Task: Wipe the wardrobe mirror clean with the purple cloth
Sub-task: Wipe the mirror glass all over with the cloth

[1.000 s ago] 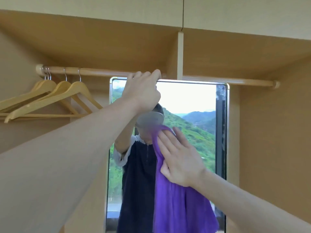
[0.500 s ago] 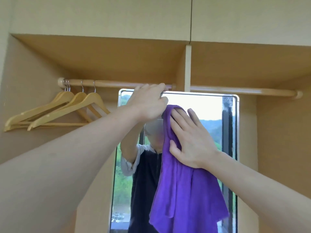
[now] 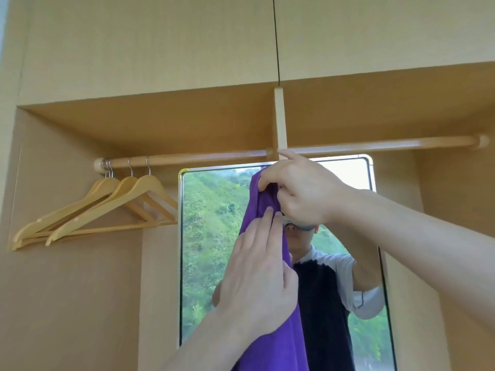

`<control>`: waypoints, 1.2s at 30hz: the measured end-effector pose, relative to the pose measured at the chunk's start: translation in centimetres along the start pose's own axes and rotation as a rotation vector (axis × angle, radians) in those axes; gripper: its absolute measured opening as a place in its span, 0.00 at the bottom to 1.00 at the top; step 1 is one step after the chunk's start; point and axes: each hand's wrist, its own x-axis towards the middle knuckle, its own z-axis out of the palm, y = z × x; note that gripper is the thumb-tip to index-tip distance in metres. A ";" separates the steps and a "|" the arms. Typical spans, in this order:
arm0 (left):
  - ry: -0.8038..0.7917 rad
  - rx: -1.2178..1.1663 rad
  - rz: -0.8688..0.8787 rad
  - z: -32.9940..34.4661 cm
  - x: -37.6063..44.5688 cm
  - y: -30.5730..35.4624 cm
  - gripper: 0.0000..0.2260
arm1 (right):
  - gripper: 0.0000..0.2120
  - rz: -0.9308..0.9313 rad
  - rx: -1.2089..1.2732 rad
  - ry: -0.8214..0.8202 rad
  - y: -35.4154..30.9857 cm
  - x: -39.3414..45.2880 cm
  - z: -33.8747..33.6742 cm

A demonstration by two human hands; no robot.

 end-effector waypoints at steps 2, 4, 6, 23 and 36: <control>0.025 0.027 -0.015 0.4 0.7 -0.2 0.33 | 0.24 0.011 0.029 0.009 0.0 0.2 -0.1; 0.040 0.049 -0.036 0.8 1.2 -0.7 0.34 | 0.22 0.024 0.045 0.025 0.2 -0.1 -0.1; 0.062 0.062 -0.027 1.0 1.8 -1.8 0.34 | 0.22 0.046 0.040 0.067 0.5 -0.4 -0.2; 0.090 0.152 -0.008 2.1 4.3 -3.6 0.30 | 0.25 0.743 0.011 0.126 3.0 5.0 -0.8; 0.168 0.133 -0.110 -1.0 6.1 -7.4 0.31 | 0.19 0.739 -0.138 0.136 3.5 5.4 0.7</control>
